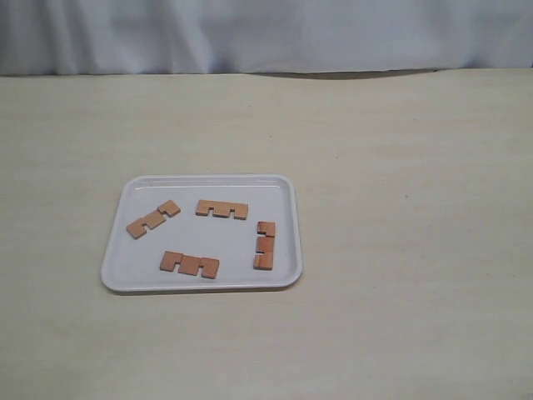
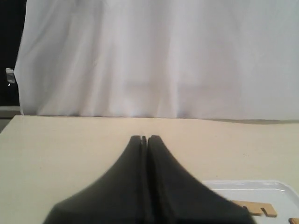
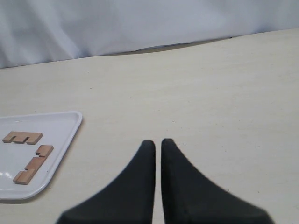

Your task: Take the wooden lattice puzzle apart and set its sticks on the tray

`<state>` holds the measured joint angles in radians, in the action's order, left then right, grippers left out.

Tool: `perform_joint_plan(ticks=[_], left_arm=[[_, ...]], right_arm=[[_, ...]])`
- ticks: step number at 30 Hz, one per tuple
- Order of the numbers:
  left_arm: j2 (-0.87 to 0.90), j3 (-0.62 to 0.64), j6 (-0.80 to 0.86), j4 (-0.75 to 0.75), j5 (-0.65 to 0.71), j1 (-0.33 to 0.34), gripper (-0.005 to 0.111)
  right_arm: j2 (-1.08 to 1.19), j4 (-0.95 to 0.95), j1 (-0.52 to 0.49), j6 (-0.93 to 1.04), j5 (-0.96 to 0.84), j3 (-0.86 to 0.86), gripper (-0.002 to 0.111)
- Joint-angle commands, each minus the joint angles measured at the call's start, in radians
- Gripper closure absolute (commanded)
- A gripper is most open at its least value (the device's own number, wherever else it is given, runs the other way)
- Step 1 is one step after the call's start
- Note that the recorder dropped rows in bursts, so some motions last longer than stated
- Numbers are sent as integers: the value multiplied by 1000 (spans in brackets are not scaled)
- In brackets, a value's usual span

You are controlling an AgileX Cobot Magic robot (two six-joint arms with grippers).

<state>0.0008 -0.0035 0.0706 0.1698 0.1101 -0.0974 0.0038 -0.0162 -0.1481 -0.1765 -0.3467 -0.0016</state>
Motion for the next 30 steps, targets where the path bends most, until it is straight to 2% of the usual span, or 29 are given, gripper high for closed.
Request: perform_joint_plan(ticks=[1, 14, 22, 30], left_arm=[[-1, 3, -50, 58, 37, -8, 107], [-1, 3, -50, 55, 228, -8, 107], [-1, 3, -48, 40, 245, -8, 107], [-1, 3, -71, -62, 209, -8, 107]], right_arm=[[-4, 1, -6, -3, 4, 2, 104], [-4, 1, -6, -3, 4, 2, 104], [-4, 1, -6, -3, 4, 2, 104], [-4, 1, -6, -3, 4, 2, 104]])
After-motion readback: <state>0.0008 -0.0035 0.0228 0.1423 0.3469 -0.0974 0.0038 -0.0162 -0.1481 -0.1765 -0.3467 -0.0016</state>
